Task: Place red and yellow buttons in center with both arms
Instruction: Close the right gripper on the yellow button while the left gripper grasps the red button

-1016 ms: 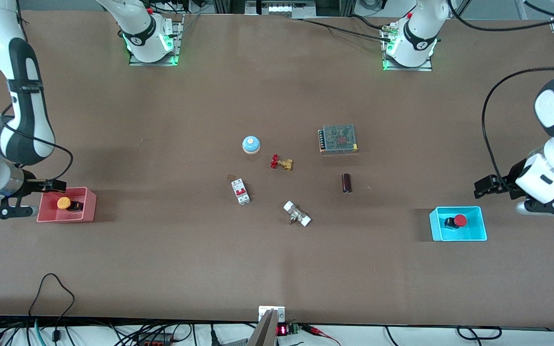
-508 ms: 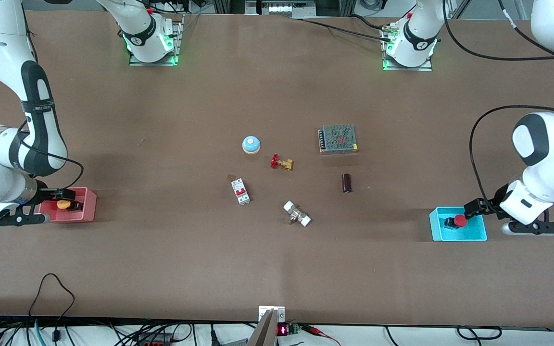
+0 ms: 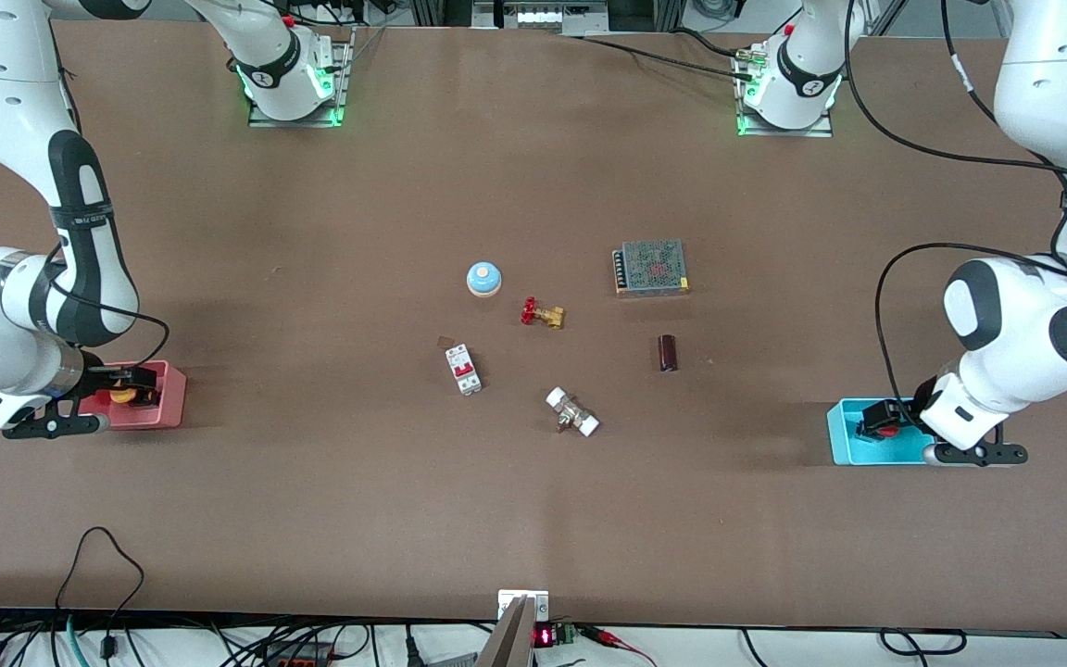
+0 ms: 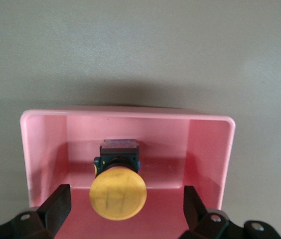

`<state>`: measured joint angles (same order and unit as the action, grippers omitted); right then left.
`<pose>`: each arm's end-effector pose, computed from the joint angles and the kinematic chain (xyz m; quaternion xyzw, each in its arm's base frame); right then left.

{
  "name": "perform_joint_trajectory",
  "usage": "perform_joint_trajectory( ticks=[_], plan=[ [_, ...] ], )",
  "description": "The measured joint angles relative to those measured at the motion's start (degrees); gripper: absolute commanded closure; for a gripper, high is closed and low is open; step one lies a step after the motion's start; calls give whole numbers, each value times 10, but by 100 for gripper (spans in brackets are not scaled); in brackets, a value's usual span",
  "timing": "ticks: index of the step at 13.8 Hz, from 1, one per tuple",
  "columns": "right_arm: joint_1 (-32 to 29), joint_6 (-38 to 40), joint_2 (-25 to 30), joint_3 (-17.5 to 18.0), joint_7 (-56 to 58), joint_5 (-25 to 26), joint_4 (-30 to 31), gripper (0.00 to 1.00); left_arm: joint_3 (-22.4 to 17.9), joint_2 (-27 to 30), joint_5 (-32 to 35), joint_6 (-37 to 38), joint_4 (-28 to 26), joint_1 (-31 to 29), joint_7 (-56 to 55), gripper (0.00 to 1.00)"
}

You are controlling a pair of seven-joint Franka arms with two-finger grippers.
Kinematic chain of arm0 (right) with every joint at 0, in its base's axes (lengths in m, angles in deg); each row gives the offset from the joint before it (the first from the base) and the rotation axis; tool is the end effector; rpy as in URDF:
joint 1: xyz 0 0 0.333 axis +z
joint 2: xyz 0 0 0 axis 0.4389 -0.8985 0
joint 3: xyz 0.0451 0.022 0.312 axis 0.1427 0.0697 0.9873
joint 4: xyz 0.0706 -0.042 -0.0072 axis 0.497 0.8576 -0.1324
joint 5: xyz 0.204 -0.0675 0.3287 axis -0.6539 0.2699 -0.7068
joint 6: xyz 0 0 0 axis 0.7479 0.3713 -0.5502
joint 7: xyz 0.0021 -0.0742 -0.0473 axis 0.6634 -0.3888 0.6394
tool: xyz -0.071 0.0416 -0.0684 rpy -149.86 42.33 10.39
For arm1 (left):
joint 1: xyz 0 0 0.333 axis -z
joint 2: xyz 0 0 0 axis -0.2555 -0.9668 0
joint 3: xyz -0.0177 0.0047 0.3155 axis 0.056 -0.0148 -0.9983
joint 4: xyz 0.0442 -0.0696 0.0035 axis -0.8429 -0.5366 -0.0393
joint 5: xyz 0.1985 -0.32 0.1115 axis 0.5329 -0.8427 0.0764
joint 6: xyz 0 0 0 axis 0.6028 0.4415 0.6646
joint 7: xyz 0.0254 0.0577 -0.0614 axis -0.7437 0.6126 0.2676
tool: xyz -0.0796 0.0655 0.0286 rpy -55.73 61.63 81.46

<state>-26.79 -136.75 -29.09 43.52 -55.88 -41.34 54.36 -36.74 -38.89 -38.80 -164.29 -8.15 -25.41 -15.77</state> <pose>0.6690 -0.1437 0.2323 0.9961 0.0594 -0.0359 0.0550 0.6877 0.0637 0.2519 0.9983 0.0137 0.0528 0.0215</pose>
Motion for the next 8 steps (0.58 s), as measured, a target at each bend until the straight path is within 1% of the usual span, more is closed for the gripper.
perform_joint_trajectory(
  ticks=[2, 3, 5, 6, 7, 8],
  plan=[
    [-4, -5, -4, 0, 17, -9, 0, 0, -3, -13, 0, -2, 0, 0, 0, 0],
    [-5, -6, -6, 0, 21, -10, 0, 0, -3, -18, 0, -2, 0, 0, 0, 4],
    [-7, -7, -8, 0, 22, -10, -1, 0, -4, -21, 0, -2, 0, 0, 0, 16],
    [-7, -7, -10, 0, 22, -10, -2, 4, -4, -21, 0, -2, 0, 0, 0, 24],
    [-7, -7, -11, 0, 22, -10, -2, 10, -4, -21, 0, -1, 0, 0, 0, 32],
    [-7, -7, -12, 0, 22, -10, -3, 12, -4, -21, 0, 1, 0, 0, 0, 40]
  ],
)
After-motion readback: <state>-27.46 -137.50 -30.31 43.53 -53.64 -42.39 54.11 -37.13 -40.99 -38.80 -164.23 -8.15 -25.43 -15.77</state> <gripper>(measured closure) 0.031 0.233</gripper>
